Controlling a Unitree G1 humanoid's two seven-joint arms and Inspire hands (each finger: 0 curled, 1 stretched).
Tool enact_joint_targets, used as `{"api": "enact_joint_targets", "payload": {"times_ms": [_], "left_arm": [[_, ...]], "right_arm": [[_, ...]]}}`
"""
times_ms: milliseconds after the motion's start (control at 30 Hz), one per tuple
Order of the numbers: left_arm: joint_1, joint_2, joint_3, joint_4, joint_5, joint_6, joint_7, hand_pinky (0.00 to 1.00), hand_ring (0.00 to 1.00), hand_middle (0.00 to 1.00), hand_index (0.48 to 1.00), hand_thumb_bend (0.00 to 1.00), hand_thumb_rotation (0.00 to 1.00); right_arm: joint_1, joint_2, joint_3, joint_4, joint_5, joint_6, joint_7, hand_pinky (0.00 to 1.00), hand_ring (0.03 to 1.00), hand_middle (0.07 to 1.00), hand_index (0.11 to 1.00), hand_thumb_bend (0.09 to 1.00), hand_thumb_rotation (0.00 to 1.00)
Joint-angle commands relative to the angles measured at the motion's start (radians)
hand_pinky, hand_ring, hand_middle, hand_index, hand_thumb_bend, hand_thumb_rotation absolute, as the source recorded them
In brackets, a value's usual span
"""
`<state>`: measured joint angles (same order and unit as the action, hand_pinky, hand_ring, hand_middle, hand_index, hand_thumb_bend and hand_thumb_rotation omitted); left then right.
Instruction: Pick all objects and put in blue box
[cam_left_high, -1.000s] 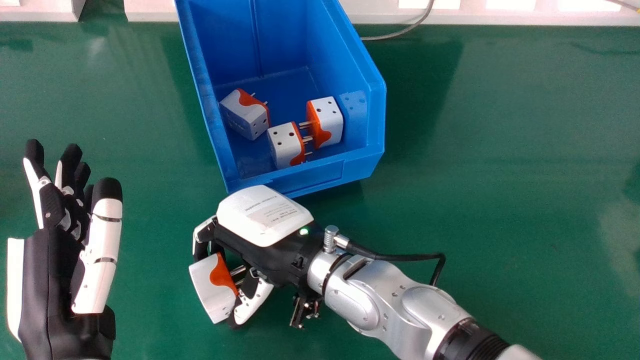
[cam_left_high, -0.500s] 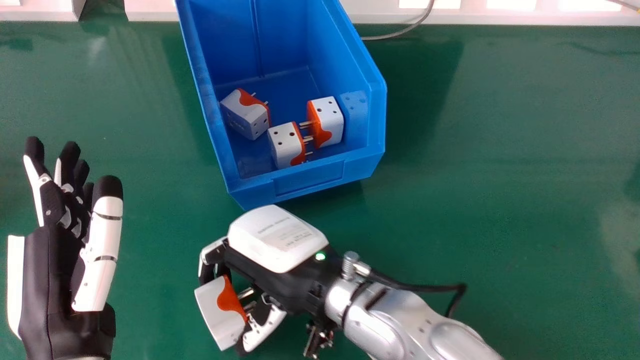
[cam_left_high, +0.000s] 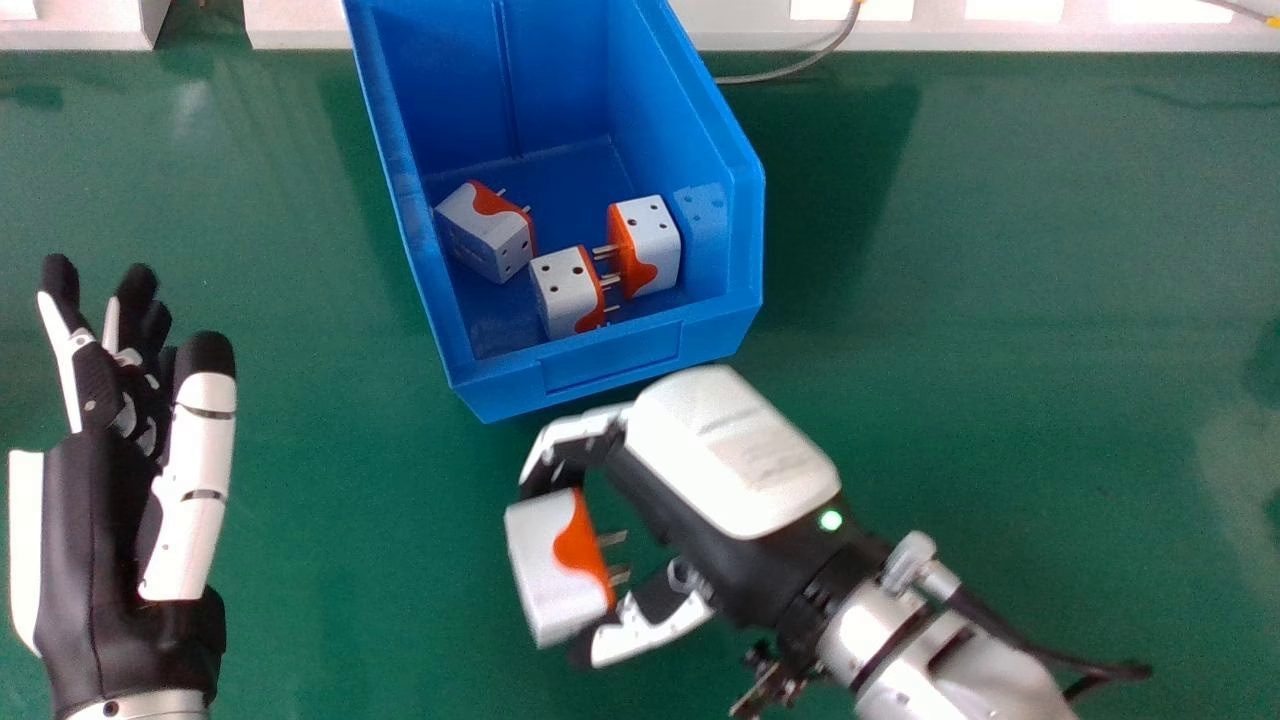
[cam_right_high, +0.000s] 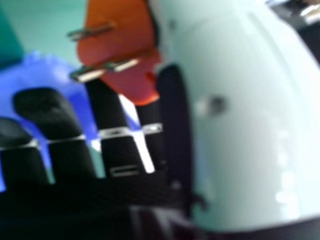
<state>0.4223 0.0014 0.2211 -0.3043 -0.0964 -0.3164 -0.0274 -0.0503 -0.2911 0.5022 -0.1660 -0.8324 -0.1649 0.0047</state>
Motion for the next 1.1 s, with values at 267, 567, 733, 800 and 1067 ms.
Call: {"api": "enact_joint_targets", "payload": {"times_ms": [267,567,733,800,1067], "left_arm": [[-0.032,0.005,-0.009,0.017,0.025,-0.033,0.008,0.95,0.95,0.95,0.921,0.39,0.67],[-0.039,0.018,-0.015,0.03,0.033,-0.056,-0.002,0.96,0.96,0.96,0.948,0.41,0.67],[-0.029,0.015,-0.019,0.026,0.02,-0.061,-0.008,0.96,0.97,0.96,0.956,0.45,0.69],[-0.02,0.008,-0.019,0.018,0.021,-0.058,-0.003,0.96,0.97,0.96,0.952,0.47,0.7],[0.014,-0.001,-0.024,-0.003,0.011,-0.066,0.0,0.95,0.95,0.95,0.924,0.42,0.68]], "right_arm": [[-0.186,0.09,-0.074,0.041,0.001,-0.003,-0.1,0.09,0.13,0.426,0.496,0.508,0.0],[-0.413,0.159,-0.066,0.222,-0.039,0.023,-0.16,0.08,0.13,0.42,0.499,0.509,0.0],[-0.592,0.194,-0.066,0.405,-0.036,0.023,-0.194,0.11,0.169,0.419,0.502,0.508,0.0],[-0.659,0.207,-0.062,0.491,-0.042,0.035,-0.213,0.14,0.206,0.416,0.511,0.507,0.0],[-0.925,0.26,-0.044,0.891,-0.02,0.031,-0.272,0.21,0.294,0.429,0.525,0.511,0.0]]}}
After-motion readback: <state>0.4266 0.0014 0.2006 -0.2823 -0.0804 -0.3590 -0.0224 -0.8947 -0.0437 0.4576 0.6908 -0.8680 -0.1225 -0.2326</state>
